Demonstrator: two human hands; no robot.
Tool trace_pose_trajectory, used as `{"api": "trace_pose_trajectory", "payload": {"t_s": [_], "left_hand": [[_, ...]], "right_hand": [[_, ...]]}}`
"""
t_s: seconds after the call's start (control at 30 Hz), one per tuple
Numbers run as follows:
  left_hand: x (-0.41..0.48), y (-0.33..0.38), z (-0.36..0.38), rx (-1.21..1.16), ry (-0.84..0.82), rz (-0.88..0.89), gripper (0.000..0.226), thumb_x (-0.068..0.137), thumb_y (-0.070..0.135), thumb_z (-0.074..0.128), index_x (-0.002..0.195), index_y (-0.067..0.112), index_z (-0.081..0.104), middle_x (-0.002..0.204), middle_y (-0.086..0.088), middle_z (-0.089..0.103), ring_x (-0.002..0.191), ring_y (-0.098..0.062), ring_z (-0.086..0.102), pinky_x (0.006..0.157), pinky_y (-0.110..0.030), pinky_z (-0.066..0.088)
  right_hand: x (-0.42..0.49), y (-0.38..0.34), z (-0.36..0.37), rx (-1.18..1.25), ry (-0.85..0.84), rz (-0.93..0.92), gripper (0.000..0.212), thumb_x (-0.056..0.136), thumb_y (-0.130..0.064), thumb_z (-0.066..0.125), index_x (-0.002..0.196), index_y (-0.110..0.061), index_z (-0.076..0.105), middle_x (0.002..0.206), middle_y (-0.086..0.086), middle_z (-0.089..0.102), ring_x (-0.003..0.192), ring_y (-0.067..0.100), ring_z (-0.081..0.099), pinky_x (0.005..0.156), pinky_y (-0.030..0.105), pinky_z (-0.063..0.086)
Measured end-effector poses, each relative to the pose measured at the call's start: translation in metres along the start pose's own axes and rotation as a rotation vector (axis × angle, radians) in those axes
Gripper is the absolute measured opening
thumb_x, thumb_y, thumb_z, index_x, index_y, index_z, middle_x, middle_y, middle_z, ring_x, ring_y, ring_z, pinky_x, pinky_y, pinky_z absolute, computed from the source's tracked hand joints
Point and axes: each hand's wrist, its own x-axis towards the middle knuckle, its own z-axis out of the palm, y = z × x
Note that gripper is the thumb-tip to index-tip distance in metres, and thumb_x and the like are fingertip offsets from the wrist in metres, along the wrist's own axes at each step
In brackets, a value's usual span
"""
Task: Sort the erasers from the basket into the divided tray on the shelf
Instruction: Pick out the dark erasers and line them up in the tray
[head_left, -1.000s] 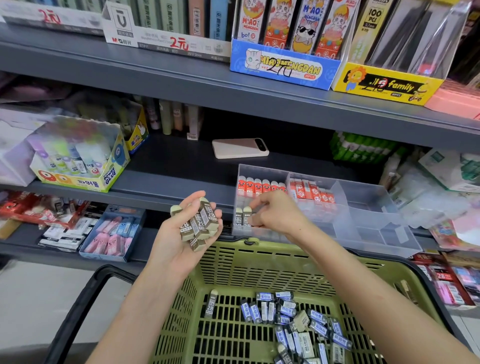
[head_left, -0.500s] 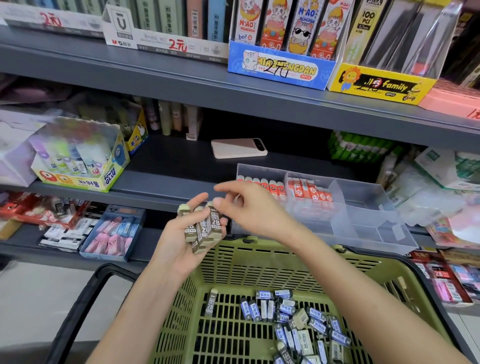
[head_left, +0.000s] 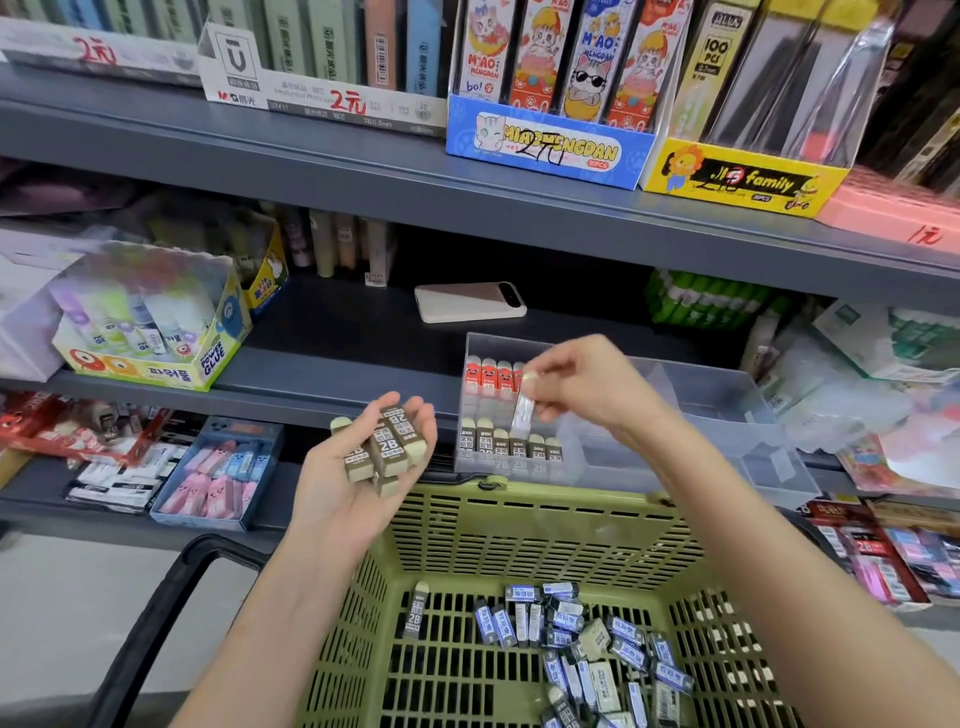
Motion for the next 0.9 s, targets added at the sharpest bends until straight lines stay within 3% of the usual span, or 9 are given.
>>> {"api": "trace_pose_trajectory", "payload": {"t_s": [0.13,0.23,0.33,0.5,0.6,0.67,0.77,0.83,0.9], "left_hand": [[0.001,0.003,0.000,-0.070,-0.029,0.009,0.038,0.080,0.010,0.055,0.116,-0.003,0.054,0.107,-0.021,0.069,0.096,-0.033,0.069,0.072,-0.048,0.058],[0.000,0.003,0.001,-0.064,-0.048,0.003,0.040,0.081,0.009,0.054,0.119,-0.003,0.052,0.113,-0.022,0.067,0.102,-0.037,0.066,0.076,-0.051,0.057],[0.000,0.002,0.000,-0.082,-0.052,0.000,0.043,0.081,0.007,0.053,0.123,-0.002,0.049,0.115,-0.024,0.065,0.104,-0.041,0.064,0.081,-0.053,0.051],[0.001,0.000,-0.001,-0.080,-0.050,0.007,0.040,0.080,0.005,0.054,0.119,-0.002,0.051,0.113,-0.026,0.065,0.105,-0.043,0.063,0.084,-0.055,0.048],[0.000,0.000,-0.001,-0.065,-0.080,0.007,0.039,0.082,0.006,0.052,0.120,0.000,0.050,0.117,-0.024,0.064,0.108,-0.042,0.062,0.087,-0.055,0.047],[0.000,0.001,-0.003,-0.039,-0.120,0.005,0.037,0.084,0.007,0.050,0.120,0.002,0.050,0.121,-0.022,0.063,0.111,-0.040,0.061,0.088,-0.055,0.047],[0.002,0.003,-0.005,0.029,-0.163,0.000,0.035,0.082,0.010,0.058,0.116,0.004,0.051,0.126,-0.019,0.062,0.116,-0.036,0.059,0.089,-0.054,0.051],[0.002,0.003,-0.006,0.018,-0.185,-0.012,0.055,0.068,0.007,0.077,0.116,0.004,0.052,0.128,-0.019,0.060,0.118,-0.037,0.058,0.090,-0.051,0.052],[0.002,0.003,-0.007,0.028,-0.181,-0.011,0.072,0.057,0.006,0.085,0.121,0.001,0.052,0.128,-0.019,0.060,0.116,-0.035,0.059,0.085,-0.047,0.055]], "right_hand": [[-0.003,0.012,0.021,-0.170,-0.077,0.073,0.024,0.080,-0.003,0.071,0.091,-0.014,0.052,0.070,0.006,0.065,0.050,0.013,0.064,0.070,0.038,0.057],[-0.001,0.014,0.029,-0.231,-0.004,0.046,0.031,0.079,-0.003,0.071,0.089,-0.017,0.047,0.092,0.012,0.062,0.056,0.017,0.068,0.065,0.035,0.056],[-0.004,0.017,0.035,-0.283,0.047,0.012,0.035,0.078,0.001,0.070,0.097,-0.016,0.045,0.099,0.014,0.062,0.062,0.021,0.067,0.061,0.031,0.055],[-0.007,0.023,0.045,-0.452,0.090,-0.093,0.048,0.078,0.006,0.065,0.118,-0.010,0.044,0.107,0.012,0.065,0.095,0.027,0.063,0.071,0.025,0.045],[-0.011,0.016,0.043,-0.606,0.172,-0.175,0.040,0.083,-0.007,0.065,0.119,-0.012,0.047,0.095,0.009,0.066,0.092,0.026,0.061,0.073,0.027,0.044],[-0.020,0.004,0.046,-0.507,0.287,-0.289,0.026,0.086,-0.023,0.064,0.110,-0.017,0.057,0.077,-0.001,0.064,0.079,0.020,0.060,0.075,0.030,0.045],[-0.032,-0.020,0.064,-0.112,0.113,-0.288,0.007,0.085,-0.034,0.063,0.086,-0.028,0.060,0.061,-0.007,0.062,0.063,0.013,0.061,0.064,0.031,0.050],[-0.033,-0.027,0.079,-0.092,0.002,-0.266,0.007,0.084,-0.032,0.064,0.083,-0.032,0.058,0.062,-0.008,0.061,0.061,0.011,0.061,0.055,0.028,0.050],[-0.032,-0.026,0.087,-0.180,-0.036,-0.255,0.010,0.084,-0.028,0.066,0.092,-0.024,0.061,0.063,-0.011,0.054,0.059,0.008,0.056,0.057,0.027,0.047]]}}
